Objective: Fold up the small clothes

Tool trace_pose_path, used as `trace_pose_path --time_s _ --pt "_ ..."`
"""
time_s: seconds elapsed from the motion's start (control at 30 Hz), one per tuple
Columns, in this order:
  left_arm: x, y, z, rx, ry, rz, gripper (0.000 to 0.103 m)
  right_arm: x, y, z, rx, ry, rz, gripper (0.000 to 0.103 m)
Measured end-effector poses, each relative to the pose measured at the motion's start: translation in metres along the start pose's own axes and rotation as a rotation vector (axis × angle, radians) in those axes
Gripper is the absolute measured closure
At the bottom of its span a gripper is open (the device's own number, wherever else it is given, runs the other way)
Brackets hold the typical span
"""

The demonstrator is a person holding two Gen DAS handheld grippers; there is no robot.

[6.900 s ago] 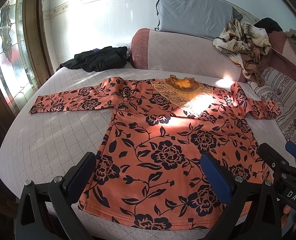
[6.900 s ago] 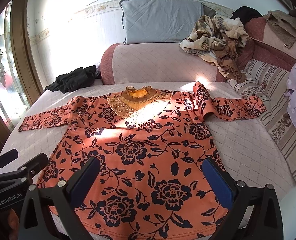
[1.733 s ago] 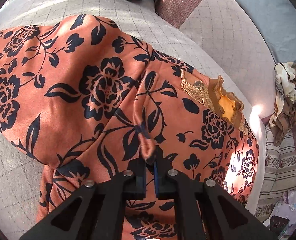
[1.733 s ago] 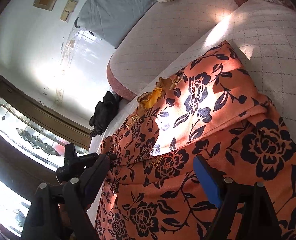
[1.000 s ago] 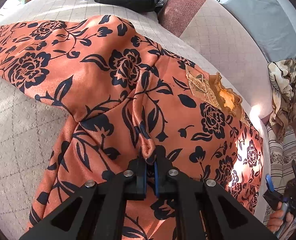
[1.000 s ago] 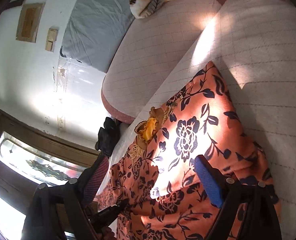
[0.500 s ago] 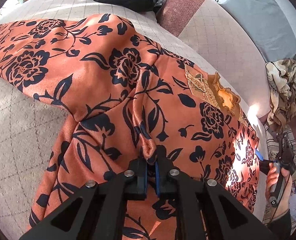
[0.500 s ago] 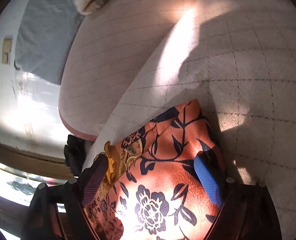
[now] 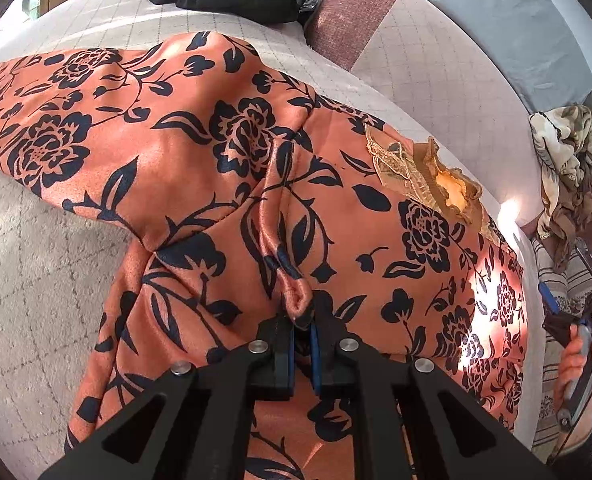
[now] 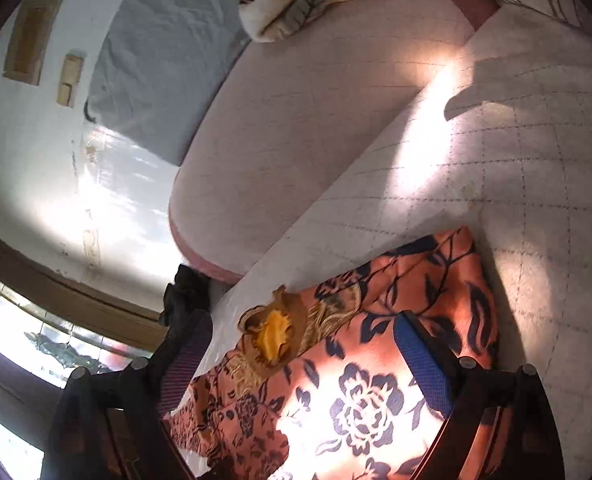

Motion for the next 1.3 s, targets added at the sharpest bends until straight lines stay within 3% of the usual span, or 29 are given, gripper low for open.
trace_pose_path --time_s 0.17,0.23,0.27,0.33,0.37,0.4,0.43,0.53,0.63,0.8,0.87,1.0,1.13,1.17,1.23,1.3 --pt "0.006 -0.002 0.000 -0.009 -0.054 0.039 0.095 0.045 0.055 0.023 -0.095 0.144 0.070 0.008" --pt "0.009 -0.003 -0.006 -0.029 -0.042 0.054 0.093 0.040 0.059 0.008 -0.091 0.175 0.066 0.007" --pt "0.007 -0.005 -0.015 -0.024 -0.023 0.051 0.092 0.025 0.061 0.002 -0.087 0.149 0.056 0.007" --pt "-0.001 -0.013 -0.041 0.022 0.039 0.030 0.080 -0.010 0.073 -0.008 -0.084 0.122 -0.034 0.007" --pt "-0.010 -0.020 -0.057 0.057 0.068 0.013 0.064 -0.023 0.082 -0.009 -0.087 0.111 -0.079 0.007" --pt "-0.023 -0.023 -0.073 0.092 0.084 -0.009 0.048 -0.033 0.093 -0.006 -0.100 0.098 -0.120 0.007" --pt "-0.039 -0.027 -0.089 0.133 0.095 -0.039 0.040 -0.034 0.105 0.001 -0.121 0.116 -0.152 0.007" --pt "-0.111 -0.044 -0.128 0.225 0.108 -0.156 0.038 0.014 0.129 0.042 -0.243 0.281 -0.115 0.007" --pt "-0.207 -0.068 -0.156 0.293 0.077 -0.329 0.038 0.010 0.129 0.036 -0.151 0.265 -0.100 0.006" --pt "-0.341 -0.104 -0.175 0.384 0.010 -0.576 0.038 -0.019 0.152 0.027 -0.139 0.244 -0.171 0.006" --pt "-0.372 -0.110 -0.167 0.375 0.003 -0.644 0.039 -0.022 0.165 0.022 -0.126 0.246 -0.186 0.006" --pt "-0.380 -0.127 -0.167 0.412 -0.026 -0.623 0.035 -0.019 0.185 0.012 -0.116 0.212 -0.141 0.006" --pt "-0.390 -0.136 -0.168 0.422 -0.036 -0.677 0.038 -0.022 0.194 0.008 -0.098 0.194 -0.131 0.006" --pt "-0.391 -0.138 -0.168 0.415 -0.055 -0.685 0.043 -0.024 0.194 0.007 -0.094 0.192 -0.135 0.006" --pt "-0.401 -0.142 -0.166 0.374 -0.120 -0.692 0.099 -0.028 0.194 0.006 -0.083 0.201 -0.159 0.006" --pt "-0.407 -0.143 -0.163 0.351 -0.099 -0.696 0.098 -0.030 0.194 0.005 -0.077 0.208 -0.179 0.006"
Point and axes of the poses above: each gripper's, at about its wrist camera, not at the fingertips, and z roughly the way its jaws point, x to its right, y to its underside, the point moved 9 cm from there along z, roughly the way its jaws point, and after that the axes turned 12 degrees about -x, right-handed, at the moved point
